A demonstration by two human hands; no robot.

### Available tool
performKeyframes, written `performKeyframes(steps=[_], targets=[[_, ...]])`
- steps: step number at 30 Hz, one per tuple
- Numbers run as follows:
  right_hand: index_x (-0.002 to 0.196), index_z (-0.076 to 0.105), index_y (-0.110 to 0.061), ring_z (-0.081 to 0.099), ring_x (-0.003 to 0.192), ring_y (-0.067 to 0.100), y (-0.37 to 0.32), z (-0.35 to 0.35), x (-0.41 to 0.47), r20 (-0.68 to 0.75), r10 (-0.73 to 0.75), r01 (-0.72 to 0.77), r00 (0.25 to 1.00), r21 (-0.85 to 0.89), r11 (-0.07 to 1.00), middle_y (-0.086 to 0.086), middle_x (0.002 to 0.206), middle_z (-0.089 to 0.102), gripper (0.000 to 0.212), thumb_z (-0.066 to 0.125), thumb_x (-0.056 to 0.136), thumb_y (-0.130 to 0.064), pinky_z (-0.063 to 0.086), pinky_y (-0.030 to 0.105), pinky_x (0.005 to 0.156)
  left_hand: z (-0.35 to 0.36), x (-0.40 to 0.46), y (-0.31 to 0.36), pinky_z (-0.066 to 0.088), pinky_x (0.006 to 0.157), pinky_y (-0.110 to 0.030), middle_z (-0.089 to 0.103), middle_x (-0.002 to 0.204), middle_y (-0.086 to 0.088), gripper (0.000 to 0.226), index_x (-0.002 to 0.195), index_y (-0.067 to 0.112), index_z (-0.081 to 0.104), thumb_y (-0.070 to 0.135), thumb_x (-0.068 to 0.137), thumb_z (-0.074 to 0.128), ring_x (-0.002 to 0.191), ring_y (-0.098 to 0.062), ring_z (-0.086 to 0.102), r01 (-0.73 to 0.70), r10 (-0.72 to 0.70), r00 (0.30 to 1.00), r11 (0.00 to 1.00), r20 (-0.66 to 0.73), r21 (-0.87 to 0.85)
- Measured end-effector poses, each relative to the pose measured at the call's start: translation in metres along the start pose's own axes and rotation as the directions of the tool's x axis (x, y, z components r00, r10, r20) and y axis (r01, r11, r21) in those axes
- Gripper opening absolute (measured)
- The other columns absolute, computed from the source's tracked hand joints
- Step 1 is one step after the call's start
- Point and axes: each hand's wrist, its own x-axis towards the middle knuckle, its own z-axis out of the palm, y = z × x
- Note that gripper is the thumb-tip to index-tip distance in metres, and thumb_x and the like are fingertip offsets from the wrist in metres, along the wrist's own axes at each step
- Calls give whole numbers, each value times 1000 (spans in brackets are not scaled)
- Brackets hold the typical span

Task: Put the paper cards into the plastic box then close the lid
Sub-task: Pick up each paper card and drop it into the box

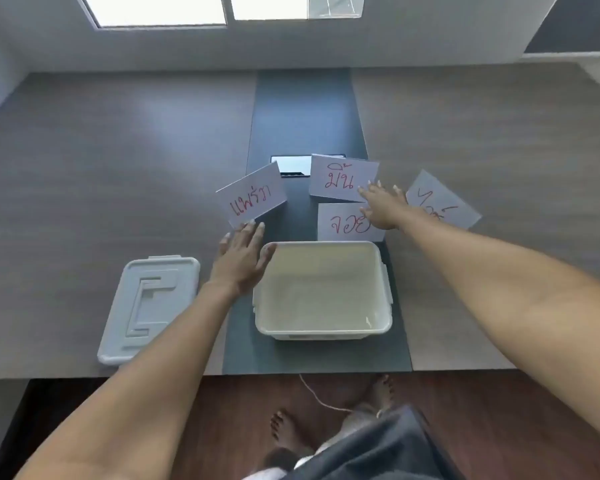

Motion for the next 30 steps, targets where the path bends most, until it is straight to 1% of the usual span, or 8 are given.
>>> performKeyframes(steps=[8, 10, 12, 15, 17, 19, 24, 30], targets=[[161, 7, -20, 0, 156, 28, -2, 22, 15, 70, 58, -53, 996, -79, 996, 11, 169, 5, 71, 40, 99, -9, -5, 56, 122, 29, -27, -2, 11, 125, -33, 11, 168, 0, 58, 160, 14, 8, 29, 106, 22, 155, -14, 8, -78, 77, 997, 994, -17, -76], [160, 13, -18, 4, 156, 30, -2, 24, 21, 42, 64, -61, 997, -66, 996, 13, 167, 14, 70, 42, 97, -8, -4, 56, 122, 35, -31, -2, 13, 124, -33, 11, 168, -2, 59, 160, 12, 6, 23, 105, 23, 155, -15, 10, -74, 72, 997, 994, -36, -81], [154, 29, -18, 20, 152, 34, -5, 23, 23, 14, 67, -66, 998, -58, 996, 15, 158, 35, 63, 44, 94, -4, 2, 57, 120, 36, -31, 0, 15, 124, -32, 12, 168, -3, 59, 159, 10, 5, 21, 104, 23, 155, -16, 13, -78, 74, 996, 992, -44, -96], [127, 51, -19, 49, 122, 36, -7, 19, 20, 16, 72, -71, 997, -29, 997, 12, 131, 59, 39, 42, 93, -2, 28, 51, 107, 40, -29, -1, 16, 124, -32, 12, 168, -3, 59, 159, 10, 4, 21, 104, 22, 155, -16, 13, -83, 78, 996, 990, -46, -114], [110, 51, -20, 48, 100, 30, -9, 16, 14, 40, 86, -85, 995, -39, 996, 9, 121, 61, 19, 44, 97, -8, 36, 41, 85, 42, -29, -2, 19, 123, -33, 12, 168, -3, 59, 159, 10, 4, 21, 104, 21, 155, -16, 14, -78, 71, 996, 987, -56, -138], [103, 50, -20, 48, 91, 26, -10, 12, 8, 78, 71, -67, 994, -60, 996, 9, 118, 62, 11, 47, 98, -11, 36, 38, 78, 44, -28, -1, 21, 122, -33, 13, 168, -3, 58, 159, 11, 5, 22, 105, 21, 154, -16, 16, -80, 71, 995, 985, -67, -153], [111, 58, -12, 61, 104, 32, -13, 7, -5, 96, 26, -25, 995, -10, 1000, 12, 120, 64, 19, 49, 95, -7, 43, 36, 76, 43, -28, 0, 23, 120, -33, 13, 168, -3, 58, 159, 11, 4, 20, 105, 21, 154, -17, 16, -79, 69, 995, 983, -70, -165], [125, 62, -18, 61, 113, 33, -6, -20, -17, 33, 32, -34, 999, 65, 997, 10, 129, 62, 31, 52, 97, -11, 47, 36, 79, 38, -27, 3, 34, 114, -41, 10, 168, -4, 58, 160, 11, 3, 22, 106, 20, 152, -26, 25, -72, 67, 997, 981, -36, -179]])
